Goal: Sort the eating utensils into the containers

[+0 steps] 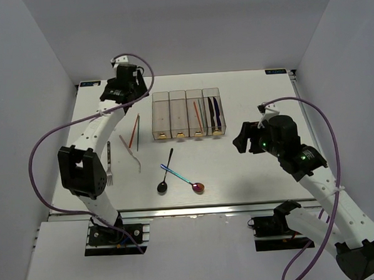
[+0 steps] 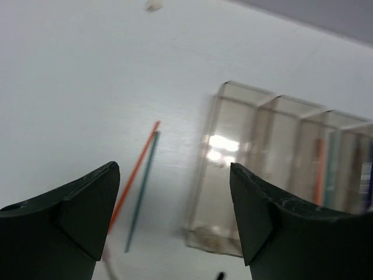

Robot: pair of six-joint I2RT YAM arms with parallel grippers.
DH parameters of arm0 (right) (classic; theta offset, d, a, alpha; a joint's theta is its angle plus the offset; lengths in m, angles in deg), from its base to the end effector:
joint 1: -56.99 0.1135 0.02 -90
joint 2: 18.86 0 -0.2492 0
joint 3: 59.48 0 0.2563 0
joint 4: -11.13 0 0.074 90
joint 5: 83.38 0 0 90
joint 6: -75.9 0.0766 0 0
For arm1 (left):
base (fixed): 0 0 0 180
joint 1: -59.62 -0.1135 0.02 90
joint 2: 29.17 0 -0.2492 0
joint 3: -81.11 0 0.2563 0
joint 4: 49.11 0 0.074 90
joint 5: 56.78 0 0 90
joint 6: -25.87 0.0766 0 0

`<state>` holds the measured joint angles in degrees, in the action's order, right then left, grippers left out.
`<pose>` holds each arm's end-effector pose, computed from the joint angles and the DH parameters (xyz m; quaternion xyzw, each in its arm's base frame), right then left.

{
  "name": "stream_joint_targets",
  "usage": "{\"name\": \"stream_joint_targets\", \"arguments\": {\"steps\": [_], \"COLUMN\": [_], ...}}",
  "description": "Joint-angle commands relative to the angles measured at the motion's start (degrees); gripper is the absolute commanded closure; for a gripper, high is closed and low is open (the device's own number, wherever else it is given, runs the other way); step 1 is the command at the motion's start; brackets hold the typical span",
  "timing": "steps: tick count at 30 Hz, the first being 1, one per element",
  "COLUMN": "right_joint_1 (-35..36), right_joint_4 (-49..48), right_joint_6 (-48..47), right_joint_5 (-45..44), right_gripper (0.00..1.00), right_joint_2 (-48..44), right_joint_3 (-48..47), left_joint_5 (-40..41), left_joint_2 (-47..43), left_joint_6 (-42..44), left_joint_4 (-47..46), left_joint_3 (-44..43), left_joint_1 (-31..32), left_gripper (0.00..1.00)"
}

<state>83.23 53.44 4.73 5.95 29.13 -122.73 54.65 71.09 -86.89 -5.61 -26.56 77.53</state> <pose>0.2108 0.1029 0.2976 -0.0521 0.8513 0.1955 0.4842 0.4234 -0.1074 0.3062 -0.1213 0.8715 0.0006 0.4752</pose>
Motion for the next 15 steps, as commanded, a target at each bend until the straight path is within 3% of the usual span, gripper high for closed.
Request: {"name": "stream_joint_targets", "arguments": {"steps": [1,5,11,15], "right_joint_1": [-0.13,-0.14,-0.05,-0.13], "right_joint_4": [-2.85,-4.16,-4.34,-4.69], "right_joint_6": [-0.72,-0.55,-0.72,-0.55], "right_joint_5": [3.30,6.20,6.64,7.08], "right_gripper": [0.23,0.23,0.23,0.23], "right_joint_2": [-0.35,-0.26,0.00,0.35], "right_joint_3": [0.76,2.07,2.60,2.95], "left_joint_5": [-4.63,-10.79,-16.50,-15.28], "left_joint_2": [1.16,3.35,9.58,13.37], "left_joint_6": [5.97,7.21,8.09,8.00], "left_joint_4": [7.32,4.41,3.09,4.32], "left_joint_3": [7.97,10.63,9.23,6.59], "left_joint_1": [-1.30,-5.77,-8.16,-8.42], "left_gripper": [0.16,0.40,0.53,0.53]}}
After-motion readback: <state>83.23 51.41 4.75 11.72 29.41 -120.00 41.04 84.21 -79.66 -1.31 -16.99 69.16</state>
